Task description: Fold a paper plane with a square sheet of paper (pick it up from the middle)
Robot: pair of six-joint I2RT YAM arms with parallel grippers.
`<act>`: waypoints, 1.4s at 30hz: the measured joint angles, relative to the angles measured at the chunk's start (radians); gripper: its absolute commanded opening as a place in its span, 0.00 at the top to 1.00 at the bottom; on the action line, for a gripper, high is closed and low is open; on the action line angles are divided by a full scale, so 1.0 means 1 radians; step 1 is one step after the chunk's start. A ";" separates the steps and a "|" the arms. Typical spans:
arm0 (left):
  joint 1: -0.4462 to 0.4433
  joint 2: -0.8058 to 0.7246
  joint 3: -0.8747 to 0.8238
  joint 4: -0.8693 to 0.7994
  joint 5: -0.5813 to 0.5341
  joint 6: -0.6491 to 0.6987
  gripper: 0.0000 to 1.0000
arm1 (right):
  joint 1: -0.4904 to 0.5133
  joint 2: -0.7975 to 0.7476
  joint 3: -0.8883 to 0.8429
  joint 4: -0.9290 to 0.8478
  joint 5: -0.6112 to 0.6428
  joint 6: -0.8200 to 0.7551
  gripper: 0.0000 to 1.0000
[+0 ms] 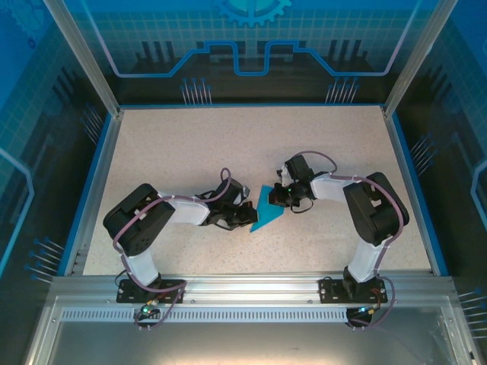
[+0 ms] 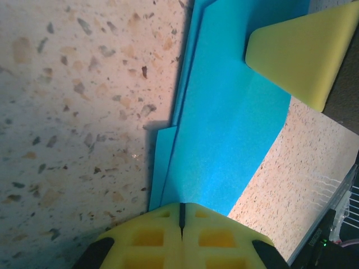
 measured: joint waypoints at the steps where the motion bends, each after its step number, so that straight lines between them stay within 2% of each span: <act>1: 0.000 0.000 0.000 -0.002 0.000 0.000 1.00 | 0.001 -0.004 0.000 -0.002 0.000 0.000 0.95; 7: -0.001 0.000 0.007 -0.014 -0.003 0.000 1.00 | 0.056 -0.079 0.000 -0.015 0.011 0.009 0.96; 14: -0.003 0.000 0.008 -0.015 -0.007 0.000 1.00 | 0.133 -0.075 -0.070 0.018 0.011 0.071 0.96; 19: -0.005 -0.004 0.008 -0.021 -0.013 0.000 0.99 | 0.134 -0.058 -0.091 0.047 0.008 0.107 0.96; 27: -0.005 -0.045 0.001 -0.056 -0.011 0.000 0.85 | 0.135 -0.057 -0.106 0.079 0.006 0.137 0.96; 42: -0.020 -0.036 0.021 -0.089 0.034 0.027 0.84 | 0.135 -0.053 -0.103 0.077 0.007 0.148 0.96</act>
